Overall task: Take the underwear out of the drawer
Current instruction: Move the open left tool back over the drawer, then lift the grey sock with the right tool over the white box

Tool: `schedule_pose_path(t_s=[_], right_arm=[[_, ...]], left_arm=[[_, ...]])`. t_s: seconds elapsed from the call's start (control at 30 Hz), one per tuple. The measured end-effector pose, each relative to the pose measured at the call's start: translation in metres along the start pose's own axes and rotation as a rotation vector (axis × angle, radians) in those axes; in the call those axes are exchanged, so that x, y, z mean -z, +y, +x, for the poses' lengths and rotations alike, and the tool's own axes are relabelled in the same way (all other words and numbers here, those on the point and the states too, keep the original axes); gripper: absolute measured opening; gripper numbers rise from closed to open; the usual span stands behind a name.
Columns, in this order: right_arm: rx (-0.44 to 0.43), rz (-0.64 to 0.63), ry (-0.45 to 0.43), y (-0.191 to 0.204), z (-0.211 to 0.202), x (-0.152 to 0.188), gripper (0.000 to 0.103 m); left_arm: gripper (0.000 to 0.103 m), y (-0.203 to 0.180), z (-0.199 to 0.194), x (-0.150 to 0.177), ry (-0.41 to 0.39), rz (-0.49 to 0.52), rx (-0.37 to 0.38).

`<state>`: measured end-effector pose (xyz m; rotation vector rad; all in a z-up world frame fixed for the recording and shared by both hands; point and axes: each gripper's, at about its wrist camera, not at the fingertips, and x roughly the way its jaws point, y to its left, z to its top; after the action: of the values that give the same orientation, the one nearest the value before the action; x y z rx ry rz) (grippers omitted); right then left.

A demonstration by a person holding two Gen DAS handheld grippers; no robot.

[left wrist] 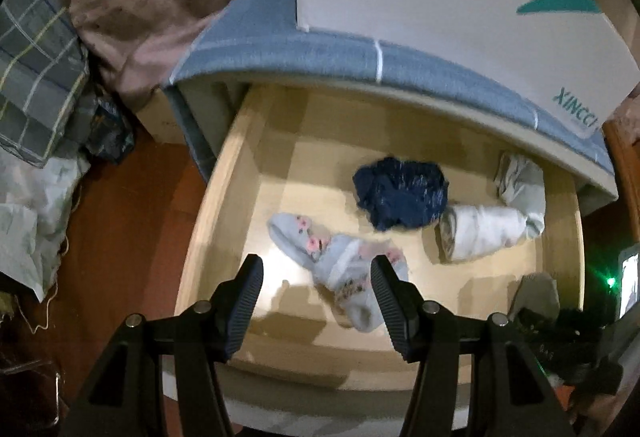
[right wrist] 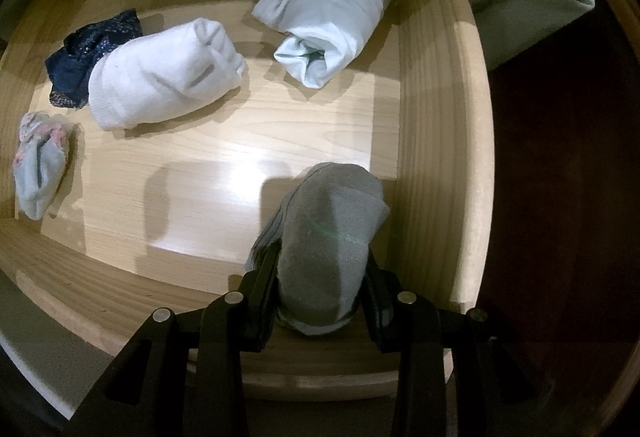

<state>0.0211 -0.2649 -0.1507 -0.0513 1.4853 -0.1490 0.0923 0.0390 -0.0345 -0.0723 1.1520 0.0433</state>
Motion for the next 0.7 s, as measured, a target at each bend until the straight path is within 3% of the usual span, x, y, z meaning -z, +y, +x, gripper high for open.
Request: schedule_pose_path(t_s=[0.3, 0.7], right_arm=[[-0.015, 0.008, -0.015, -0.002, -0.009, -0.003, 0.027], [-0.044, 0.013, -0.064, -0.014, -0.047, -0.021, 0.025]], left_arm=[[0.057, 0.005, 0.007, 0.000, 0.021, -0.038, 0.006], [0.057, 0.000, 0.004, 0.000, -0.005, -0.008, 0.002]])
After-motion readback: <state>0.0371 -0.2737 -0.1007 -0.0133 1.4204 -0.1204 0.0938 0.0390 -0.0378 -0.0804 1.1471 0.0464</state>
